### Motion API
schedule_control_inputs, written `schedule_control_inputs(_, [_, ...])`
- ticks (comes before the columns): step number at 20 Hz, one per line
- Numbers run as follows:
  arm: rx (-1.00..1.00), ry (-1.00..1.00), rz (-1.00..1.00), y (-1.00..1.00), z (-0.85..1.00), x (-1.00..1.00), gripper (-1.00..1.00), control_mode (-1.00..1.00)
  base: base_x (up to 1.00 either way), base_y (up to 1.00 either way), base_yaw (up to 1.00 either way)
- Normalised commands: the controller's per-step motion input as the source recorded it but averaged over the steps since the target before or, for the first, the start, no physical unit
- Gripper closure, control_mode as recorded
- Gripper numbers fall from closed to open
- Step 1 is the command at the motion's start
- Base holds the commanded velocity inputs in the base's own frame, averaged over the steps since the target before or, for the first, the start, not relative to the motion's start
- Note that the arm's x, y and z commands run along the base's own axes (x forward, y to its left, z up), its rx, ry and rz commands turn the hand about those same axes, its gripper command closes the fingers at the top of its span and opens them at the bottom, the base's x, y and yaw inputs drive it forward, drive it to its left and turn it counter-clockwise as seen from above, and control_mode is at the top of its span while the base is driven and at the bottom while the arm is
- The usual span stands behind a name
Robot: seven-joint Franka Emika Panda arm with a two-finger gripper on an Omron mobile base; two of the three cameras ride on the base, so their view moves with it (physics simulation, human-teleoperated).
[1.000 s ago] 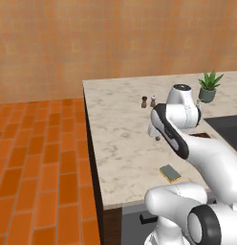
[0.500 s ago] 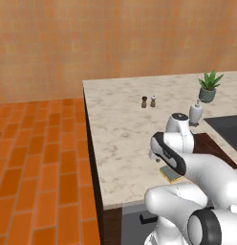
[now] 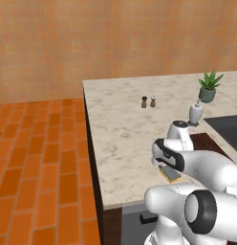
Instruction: Pick up the sponge from the counter and clean the cutting board by briefly scrubbing or pressing down on the cutting board. Once finished, release the sponge.
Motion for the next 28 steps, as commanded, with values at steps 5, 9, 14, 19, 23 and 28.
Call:
schedule_control_inputs(5, [-0.01, 0.05, 0.02, 0.00, -0.11, -0.17, -1.00, -1.00, 0.00, 0.00, 0.00])
schedule_control_inputs(9, [0.00, 0.00, 0.01, 0.00, 0.00, -0.11, -1.00, -1.00, 0.00, 0.00, 0.00])
schedule_control_inputs(14, [-0.07, 0.00, 0.00, 0.24, -0.25, -0.05, -1.00, -1.00, 0.00, 0.00, 0.00])
schedule_control_inputs(19, [-0.01, 0.00, 0.00, 0.06, -0.17, 0.00, -1.00, -1.00, 0.00, 0.00, 0.00])
schedule_control_inputs(23, [0.00, 0.02, 0.01, 0.00, -0.29, 0.00, -1.00, -1.00, 0.00, 0.00, 0.00])
schedule_control_inputs(28, [0.00, 0.04, 0.01, 0.00, -0.34, 0.00, -1.00, -1.00, 0.00, 0.00, 0.00])
